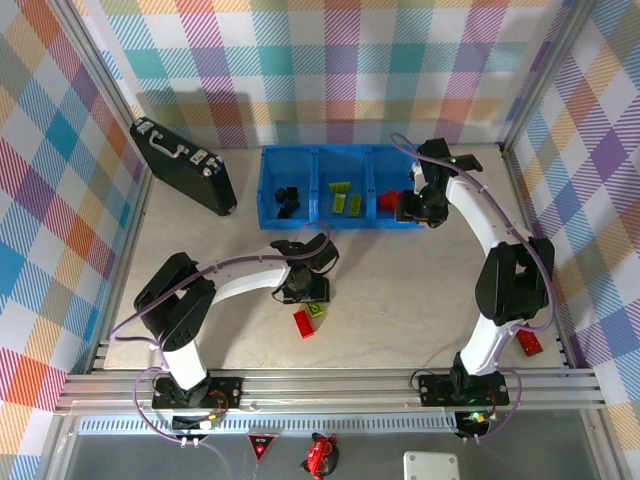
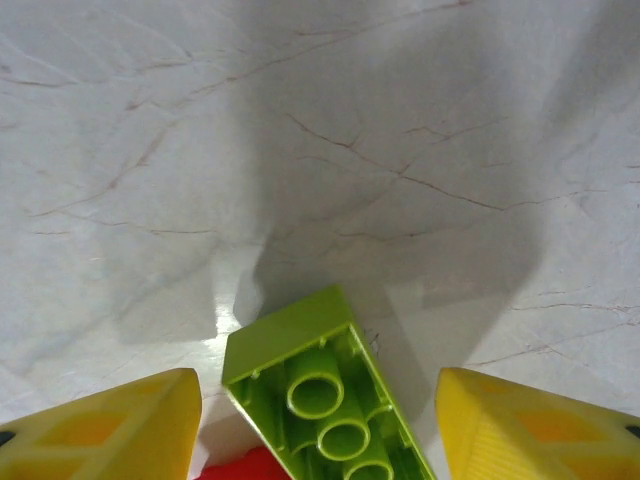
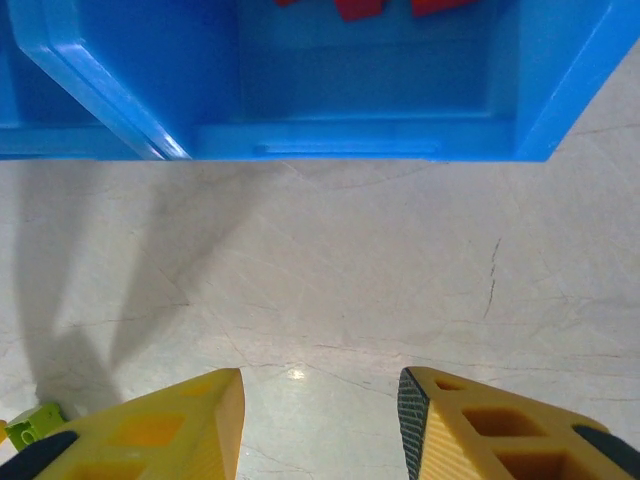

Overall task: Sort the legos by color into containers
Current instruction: Pick up the lego from the middle-left of the table.

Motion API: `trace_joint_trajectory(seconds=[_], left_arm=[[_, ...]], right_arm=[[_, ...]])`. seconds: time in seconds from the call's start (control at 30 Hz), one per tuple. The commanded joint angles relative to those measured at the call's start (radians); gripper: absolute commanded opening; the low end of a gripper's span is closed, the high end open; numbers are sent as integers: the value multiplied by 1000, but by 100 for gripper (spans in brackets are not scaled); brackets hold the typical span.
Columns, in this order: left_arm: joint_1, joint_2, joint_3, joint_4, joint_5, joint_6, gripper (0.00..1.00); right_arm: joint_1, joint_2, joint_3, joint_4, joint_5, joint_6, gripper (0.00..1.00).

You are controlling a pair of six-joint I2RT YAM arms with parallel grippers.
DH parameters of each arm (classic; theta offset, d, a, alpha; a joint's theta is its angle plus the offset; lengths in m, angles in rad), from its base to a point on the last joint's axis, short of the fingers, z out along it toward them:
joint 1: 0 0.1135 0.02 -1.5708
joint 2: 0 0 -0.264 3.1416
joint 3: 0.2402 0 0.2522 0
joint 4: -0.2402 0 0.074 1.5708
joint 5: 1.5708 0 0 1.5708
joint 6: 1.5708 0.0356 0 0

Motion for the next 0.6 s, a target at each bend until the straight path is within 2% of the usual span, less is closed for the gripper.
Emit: trace_joint_trajectory(seconds=[0.0,0.57], left_arm=[[-21,22,26,-11,21,-12,64],[-87,119,141,-28,29,16,57]], right_arm=[[-1,-42,-19,4,12,-16,46],[-1,-78,-58,4,22,-16,46]])
